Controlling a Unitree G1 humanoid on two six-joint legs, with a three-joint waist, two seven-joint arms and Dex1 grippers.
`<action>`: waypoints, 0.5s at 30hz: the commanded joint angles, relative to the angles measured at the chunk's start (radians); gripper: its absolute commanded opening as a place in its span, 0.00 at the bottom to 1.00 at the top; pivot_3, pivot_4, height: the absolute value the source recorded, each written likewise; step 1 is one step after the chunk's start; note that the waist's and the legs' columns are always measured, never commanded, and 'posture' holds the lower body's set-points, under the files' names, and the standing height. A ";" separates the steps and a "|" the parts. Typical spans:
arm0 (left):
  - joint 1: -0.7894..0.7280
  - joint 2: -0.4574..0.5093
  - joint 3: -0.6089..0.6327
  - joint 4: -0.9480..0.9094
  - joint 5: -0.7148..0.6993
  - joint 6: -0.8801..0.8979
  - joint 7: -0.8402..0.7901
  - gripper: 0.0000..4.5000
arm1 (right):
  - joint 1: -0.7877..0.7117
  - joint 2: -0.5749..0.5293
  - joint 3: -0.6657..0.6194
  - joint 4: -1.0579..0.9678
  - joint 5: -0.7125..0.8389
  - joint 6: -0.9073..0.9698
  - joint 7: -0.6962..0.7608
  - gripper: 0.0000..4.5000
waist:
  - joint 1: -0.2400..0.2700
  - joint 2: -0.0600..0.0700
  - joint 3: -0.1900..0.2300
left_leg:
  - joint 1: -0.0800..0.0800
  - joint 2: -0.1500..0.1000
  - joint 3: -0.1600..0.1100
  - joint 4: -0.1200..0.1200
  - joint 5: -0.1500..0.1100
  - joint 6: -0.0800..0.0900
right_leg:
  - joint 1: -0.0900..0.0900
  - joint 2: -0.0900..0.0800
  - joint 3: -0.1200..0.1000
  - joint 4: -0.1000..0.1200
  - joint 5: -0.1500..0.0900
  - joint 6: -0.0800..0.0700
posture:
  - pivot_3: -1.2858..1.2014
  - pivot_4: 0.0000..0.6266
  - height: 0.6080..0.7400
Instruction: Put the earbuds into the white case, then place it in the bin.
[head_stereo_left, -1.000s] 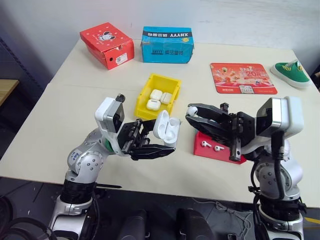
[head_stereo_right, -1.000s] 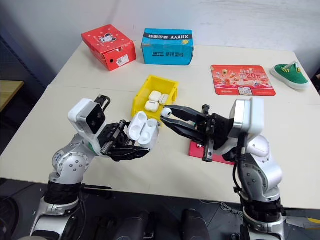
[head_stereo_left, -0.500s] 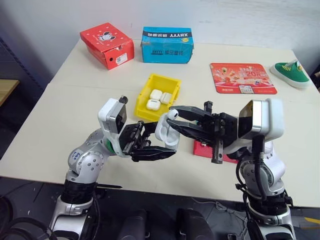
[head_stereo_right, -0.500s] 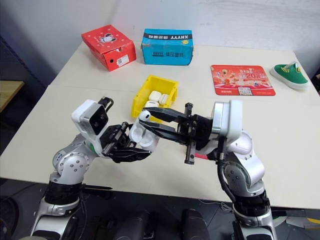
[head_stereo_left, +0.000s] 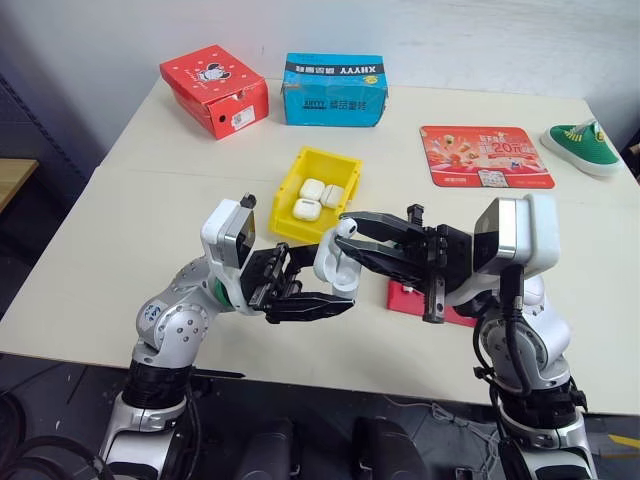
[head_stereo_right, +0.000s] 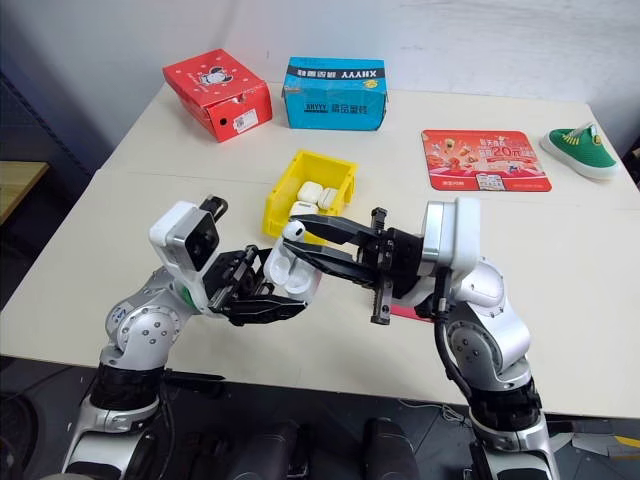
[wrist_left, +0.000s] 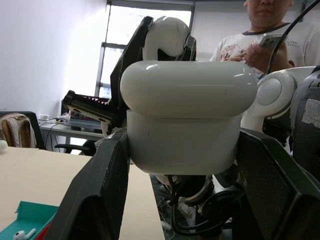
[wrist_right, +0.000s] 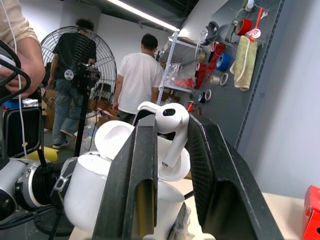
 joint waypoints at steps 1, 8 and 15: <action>-0.011 -0.015 0.020 -0.021 -0.016 -0.028 -0.003 0.62 | 0.015 -0.024 0.005 -0.007 0.004 0.004 0.022 0.10 | 0.000 0.000 0.000 | 0.000 0.000 0.000 0.000 0.000 0.000 | 0.000 0.000 0.000 0.000 0.000 0.000 | 0.52 0.24 1.00; -0.013 -0.021 0.016 -0.033 -0.010 -0.030 -0.008 0.62 | 0.042 -0.059 0.022 -0.001 -0.015 0.010 0.040 0.10 | 0.001 0.000 0.000 | 0.000 0.000 0.000 0.000 0.000 0.000 | 0.000 0.000 0.000 -0.001 0.000 0.000 | 0.52 0.24 1.00; -0.017 -0.027 0.014 -0.035 0.003 -0.034 -0.017 0.62 | 0.056 -0.080 0.035 0.006 -0.016 0.023 0.039 0.10 | 0.001 0.000 0.000 | 0.000 0.000 0.000 -0.001 0.000 0.000 | 0.000 0.000 0.000 -0.001 0.000 0.000 | 0.52 0.24 1.00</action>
